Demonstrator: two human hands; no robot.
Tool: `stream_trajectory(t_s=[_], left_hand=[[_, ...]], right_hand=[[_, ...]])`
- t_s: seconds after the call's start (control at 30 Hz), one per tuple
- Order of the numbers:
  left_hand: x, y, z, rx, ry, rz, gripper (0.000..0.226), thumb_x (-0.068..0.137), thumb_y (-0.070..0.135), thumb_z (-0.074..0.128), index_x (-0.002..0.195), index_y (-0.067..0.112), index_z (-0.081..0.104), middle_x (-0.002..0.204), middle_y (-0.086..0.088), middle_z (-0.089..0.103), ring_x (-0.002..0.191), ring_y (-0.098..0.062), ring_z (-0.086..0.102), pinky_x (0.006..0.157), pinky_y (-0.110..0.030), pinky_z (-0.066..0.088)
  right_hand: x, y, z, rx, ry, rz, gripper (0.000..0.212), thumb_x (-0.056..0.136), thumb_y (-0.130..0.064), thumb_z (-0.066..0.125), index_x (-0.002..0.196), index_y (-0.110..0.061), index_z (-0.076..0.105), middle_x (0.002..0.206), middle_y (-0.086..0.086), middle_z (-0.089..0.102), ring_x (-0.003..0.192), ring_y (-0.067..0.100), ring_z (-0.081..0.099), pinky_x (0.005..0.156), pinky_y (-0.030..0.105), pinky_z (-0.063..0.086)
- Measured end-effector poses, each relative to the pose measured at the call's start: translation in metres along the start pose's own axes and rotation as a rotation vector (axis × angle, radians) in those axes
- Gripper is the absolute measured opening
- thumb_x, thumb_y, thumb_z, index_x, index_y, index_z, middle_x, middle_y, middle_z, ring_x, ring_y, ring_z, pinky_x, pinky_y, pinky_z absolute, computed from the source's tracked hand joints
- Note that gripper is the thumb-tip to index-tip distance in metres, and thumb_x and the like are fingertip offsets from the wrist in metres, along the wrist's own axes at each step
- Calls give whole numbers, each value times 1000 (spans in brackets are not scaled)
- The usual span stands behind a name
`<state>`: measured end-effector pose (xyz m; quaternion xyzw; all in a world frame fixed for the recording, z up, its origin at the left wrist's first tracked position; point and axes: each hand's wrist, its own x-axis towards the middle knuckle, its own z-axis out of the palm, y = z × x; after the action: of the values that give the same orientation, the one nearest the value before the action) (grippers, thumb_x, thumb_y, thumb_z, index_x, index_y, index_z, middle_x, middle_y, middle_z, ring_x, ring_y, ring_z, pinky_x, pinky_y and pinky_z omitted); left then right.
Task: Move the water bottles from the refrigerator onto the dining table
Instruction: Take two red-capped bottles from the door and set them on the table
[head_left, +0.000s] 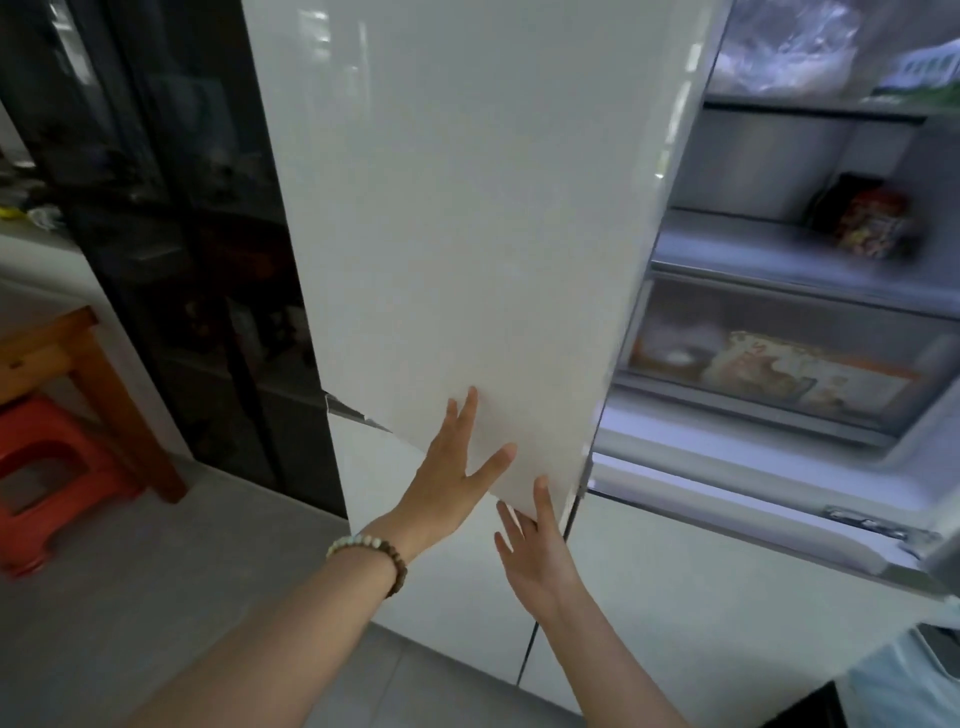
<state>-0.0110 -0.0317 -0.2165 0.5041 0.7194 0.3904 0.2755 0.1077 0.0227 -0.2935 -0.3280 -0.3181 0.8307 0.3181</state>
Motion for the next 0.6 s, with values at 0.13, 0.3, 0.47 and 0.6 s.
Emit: stream_trajectory(t_s=[0.13,0.3,0.47,0.6], left_hand=[[-49,3,-22,-73,-15,53,86,75,77,39,138,57,-15,156,22,-16,145,-5,-4,116,-42,9],[-102,25,-69,-133,59,150,83,79,72,44,138,58,-13,155,27,-10,143,0,0,116,-40,11],[-141,52,-114,-182,196,239,95,73,74,54,141,55,-9,154,30,-3,142,0,8,116,-42,16],[-170,74,-153,-226,334,350,92,70,69,61,138,57,1,149,27,15,132,11,25,108,-24,29]], right_hand=[[-61,35,-10,-327,30,182,54,90,-25,61,137,-16,36,126,1,53,125,24,48,107,37,34],[-112,12,-3,-492,238,-15,51,93,-32,54,139,-14,38,130,3,49,119,22,49,100,34,36],[-151,-54,91,-461,107,-396,54,94,-52,37,144,-32,29,148,-13,31,136,9,33,112,31,24],[-186,-75,168,-568,-39,-573,68,83,-69,35,144,-42,25,153,-19,25,139,3,25,116,32,18]])
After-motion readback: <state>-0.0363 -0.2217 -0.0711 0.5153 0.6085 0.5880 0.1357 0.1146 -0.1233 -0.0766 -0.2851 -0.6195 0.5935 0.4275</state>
